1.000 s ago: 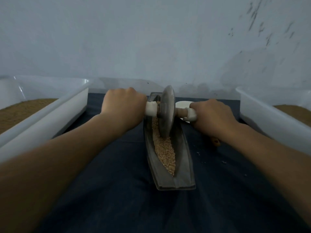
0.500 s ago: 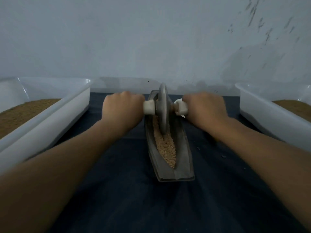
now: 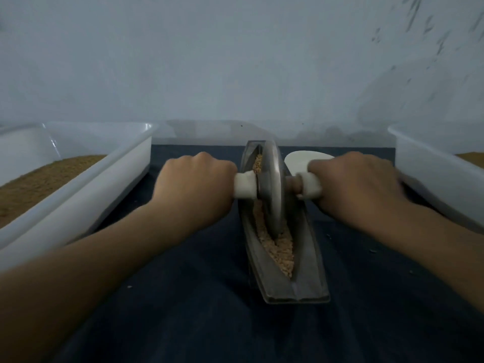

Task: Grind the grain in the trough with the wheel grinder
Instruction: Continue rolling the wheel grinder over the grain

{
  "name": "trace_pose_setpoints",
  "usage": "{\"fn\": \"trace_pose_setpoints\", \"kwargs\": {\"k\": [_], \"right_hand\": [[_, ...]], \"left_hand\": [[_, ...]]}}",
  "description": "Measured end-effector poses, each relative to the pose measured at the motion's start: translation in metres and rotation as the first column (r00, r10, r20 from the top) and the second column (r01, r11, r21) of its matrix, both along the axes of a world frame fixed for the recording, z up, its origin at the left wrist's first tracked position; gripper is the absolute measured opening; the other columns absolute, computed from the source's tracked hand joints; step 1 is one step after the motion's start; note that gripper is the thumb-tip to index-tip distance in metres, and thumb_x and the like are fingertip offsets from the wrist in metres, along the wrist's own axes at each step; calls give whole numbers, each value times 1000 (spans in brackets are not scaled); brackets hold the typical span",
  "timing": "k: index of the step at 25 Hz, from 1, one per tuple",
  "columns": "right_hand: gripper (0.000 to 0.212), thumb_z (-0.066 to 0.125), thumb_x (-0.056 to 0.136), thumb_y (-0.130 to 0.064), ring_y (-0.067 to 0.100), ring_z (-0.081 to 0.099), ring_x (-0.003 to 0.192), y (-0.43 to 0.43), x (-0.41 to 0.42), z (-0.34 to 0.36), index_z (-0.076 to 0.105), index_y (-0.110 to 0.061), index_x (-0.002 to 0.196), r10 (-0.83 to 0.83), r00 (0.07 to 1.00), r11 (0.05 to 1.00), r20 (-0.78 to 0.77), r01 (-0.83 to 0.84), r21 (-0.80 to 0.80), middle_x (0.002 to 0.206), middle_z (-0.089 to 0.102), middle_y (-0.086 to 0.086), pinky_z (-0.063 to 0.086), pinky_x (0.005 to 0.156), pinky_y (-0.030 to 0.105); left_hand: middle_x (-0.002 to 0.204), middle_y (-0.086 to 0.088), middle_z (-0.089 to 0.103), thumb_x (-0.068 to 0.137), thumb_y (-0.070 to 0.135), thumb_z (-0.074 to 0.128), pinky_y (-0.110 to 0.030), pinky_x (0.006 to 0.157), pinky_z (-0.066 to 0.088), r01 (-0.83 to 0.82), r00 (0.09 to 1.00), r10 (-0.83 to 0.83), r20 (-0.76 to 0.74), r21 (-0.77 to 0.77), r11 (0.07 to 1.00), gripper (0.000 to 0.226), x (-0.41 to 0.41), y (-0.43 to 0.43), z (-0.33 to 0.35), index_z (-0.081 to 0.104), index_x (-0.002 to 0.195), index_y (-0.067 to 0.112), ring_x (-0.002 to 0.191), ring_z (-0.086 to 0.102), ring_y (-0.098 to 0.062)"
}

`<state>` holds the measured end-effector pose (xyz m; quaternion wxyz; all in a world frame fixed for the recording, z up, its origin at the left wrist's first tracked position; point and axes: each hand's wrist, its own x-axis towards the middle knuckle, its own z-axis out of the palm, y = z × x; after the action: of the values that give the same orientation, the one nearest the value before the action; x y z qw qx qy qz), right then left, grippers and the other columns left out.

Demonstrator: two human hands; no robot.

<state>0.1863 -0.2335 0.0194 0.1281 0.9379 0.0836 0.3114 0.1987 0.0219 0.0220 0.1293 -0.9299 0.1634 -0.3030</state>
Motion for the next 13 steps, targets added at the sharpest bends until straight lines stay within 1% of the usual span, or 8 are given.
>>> {"fn": "trace_pose_setpoints", "kwargs": {"k": [2,4,6,7,8,10,12,13], "right_hand": [[13,68,85,-38,31,61,76,17,28,14,67,-30,96,-76,988,993,-137,87,80,78,60,0,38,59,29],[17,64,92,-38,30,65,92,21,47,22,68,-27,104,-84,964,988,-252,114,103,100,68,6,44,67,31],[9,66,88,-39,25,60,75,13,30,23,62,-31,89,-29,966,997,-257,48,67,87,66,0,45,61,31],[16,68,81,-39,21,48,58,5,14,15,54,-32,78,38,987,999,-156,-32,40,70,56,-5,39,51,28],[25,68,71,-39,15,30,46,-2,-4,6,45,-30,71,96,995,995,-40,-96,-3,57,39,-10,26,45,22],[32,63,54,-41,10,7,44,-11,-27,-2,36,-30,67,187,973,982,135,-184,-37,54,11,-14,8,50,16],[30,64,51,-39,13,8,42,-9,-15,2,41,-30,66,191,974,981,123,-187,-48,54,10,-14,8,51,16],[25,68,56,-37,16,17,41,0,-4,4,48,-29,68,114,990,992,82,-109,-68,53,18,-13,12,49,17]], "left_hand": [[76,-1,55,87,29,60,-33,56,37,-88,993,82,-87,-62,994,8,29,-19,12,64,93,25,66,57,-26],[95,-6,62,91,26,55,-36,65,42,-118,978,99,-183,-92,989,17,46,-27,24,66,104,23,86,64,-31],[81,1,56,88,28,57,-33,60,40,-68,984,60,-165,-41,997,9,34,-17,22,64,94,28,70,58,-24],[68,6,45,83,32,60,-30,53,34,-3,996,-2,-93,-46,999,2,20,-7,15,58,82,30,55,45,-17],[59,11,30,75,35,60,-24,46,24,62,998,-62,6,-26,998,13,3,2,5,48,72,32,46,27,-11],[55,14,11,62,40,54,-15,50,5,178,973,-172,153,-28,984,24,-20,16,-5,30,66,34,46,1,-6],[54,13,12,61,38,60,-16,50,6,141,987,-134,87,-70,988,28,-10,16,-9,32,64,32,47,0,-6],[54,12,18,66,35,65,-19,47,12,57,998,-55,27,-76,995,26,-3,9,-12,40,65,30,45,7,-8]]}}
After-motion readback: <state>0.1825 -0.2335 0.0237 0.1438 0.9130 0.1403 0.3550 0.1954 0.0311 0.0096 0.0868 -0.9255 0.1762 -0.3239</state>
